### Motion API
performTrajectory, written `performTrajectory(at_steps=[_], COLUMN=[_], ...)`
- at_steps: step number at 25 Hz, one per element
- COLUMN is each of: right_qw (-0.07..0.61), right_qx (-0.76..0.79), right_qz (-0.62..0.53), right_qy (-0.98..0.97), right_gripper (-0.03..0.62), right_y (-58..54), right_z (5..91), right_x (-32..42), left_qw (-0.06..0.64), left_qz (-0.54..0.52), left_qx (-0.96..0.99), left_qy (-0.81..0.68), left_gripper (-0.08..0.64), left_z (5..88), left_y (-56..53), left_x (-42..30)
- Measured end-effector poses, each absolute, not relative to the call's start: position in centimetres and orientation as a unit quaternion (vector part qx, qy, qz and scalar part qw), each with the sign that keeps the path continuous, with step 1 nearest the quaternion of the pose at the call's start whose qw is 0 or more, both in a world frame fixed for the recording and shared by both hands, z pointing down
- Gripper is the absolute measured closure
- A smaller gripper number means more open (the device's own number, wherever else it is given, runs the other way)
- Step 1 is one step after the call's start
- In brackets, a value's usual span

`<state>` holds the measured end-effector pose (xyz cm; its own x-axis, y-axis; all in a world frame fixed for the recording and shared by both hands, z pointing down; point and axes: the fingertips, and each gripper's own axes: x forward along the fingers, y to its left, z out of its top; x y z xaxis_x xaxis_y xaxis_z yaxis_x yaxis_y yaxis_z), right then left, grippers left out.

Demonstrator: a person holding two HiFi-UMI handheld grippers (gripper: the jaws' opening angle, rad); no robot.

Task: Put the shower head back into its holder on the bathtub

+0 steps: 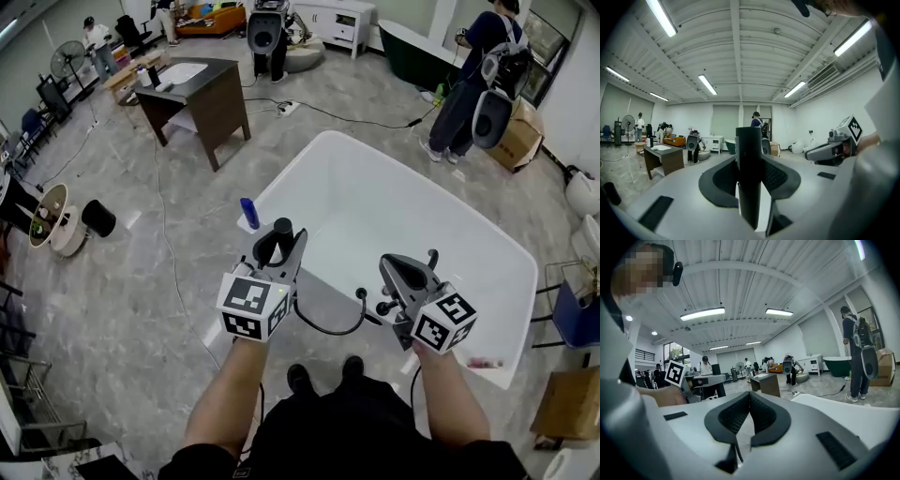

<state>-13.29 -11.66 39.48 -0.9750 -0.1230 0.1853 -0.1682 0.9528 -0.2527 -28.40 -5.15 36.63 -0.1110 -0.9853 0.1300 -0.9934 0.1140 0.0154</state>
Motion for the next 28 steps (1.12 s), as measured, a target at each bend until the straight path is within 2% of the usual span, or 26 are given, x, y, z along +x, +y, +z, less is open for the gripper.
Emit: performTrajectory(at_steps=[21, 28], right_qw=[0.094, 0.115], right_qx=[0.092, 0.072], right_qz=[0.153, 0.149], right_qy=[-0.979, -0.98], right_gripper=[0.571, 0.526], right_y=[-15.5, -15.1], right_z=[41.9, 43.2], right_x=[-9.0, -9.1], left_qw=[-0.005, -0.008], left_qz=[0.032, 0.014], left_qx=[0.712, 0.742], left_qy=[-0.701, -0.67], left_gripper=[0.428, 0.428], left_z=[30.1, 27.7], left_y=[-13.5, -15.0], left_x=[-25.1, -22.6])
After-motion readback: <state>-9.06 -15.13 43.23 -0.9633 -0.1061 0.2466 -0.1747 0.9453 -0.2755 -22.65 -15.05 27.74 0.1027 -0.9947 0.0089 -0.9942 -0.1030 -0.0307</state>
